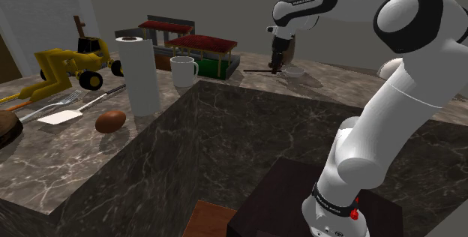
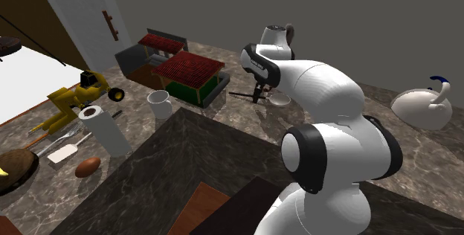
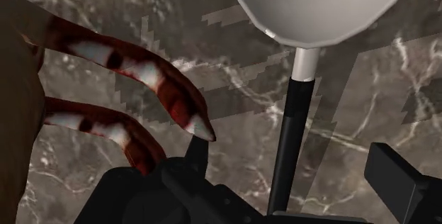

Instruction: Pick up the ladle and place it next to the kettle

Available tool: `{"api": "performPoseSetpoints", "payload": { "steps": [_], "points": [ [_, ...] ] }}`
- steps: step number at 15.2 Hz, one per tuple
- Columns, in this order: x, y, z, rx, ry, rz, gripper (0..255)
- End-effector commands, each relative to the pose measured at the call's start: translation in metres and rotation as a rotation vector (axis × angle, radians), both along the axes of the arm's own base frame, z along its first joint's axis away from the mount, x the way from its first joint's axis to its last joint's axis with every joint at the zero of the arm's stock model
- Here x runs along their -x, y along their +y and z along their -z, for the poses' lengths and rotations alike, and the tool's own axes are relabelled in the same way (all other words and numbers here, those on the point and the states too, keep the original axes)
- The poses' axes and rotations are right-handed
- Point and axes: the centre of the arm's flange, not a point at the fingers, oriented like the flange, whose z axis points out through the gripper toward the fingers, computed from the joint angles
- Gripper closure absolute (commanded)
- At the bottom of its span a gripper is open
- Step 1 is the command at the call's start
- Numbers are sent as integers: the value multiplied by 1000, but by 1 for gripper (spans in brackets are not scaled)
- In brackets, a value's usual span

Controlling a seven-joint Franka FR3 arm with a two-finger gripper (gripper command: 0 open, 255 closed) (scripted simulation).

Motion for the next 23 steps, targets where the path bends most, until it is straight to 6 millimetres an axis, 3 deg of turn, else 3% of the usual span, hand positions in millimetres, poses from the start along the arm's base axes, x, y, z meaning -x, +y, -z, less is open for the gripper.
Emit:
{"api": "performPoseSetpoints", "payload": {
  "steps": [1,7,8,17,23],
  "points": [
    [1,-1,6,-1,6,3,0],
    [1,-1,6,-1,6,3,0],
    [1,-1,6,-1,6,3,255],
    [1,-1,6,-1,6,3,255],
    [1,-1,-26,-1,6,3,255]
  ]
}}
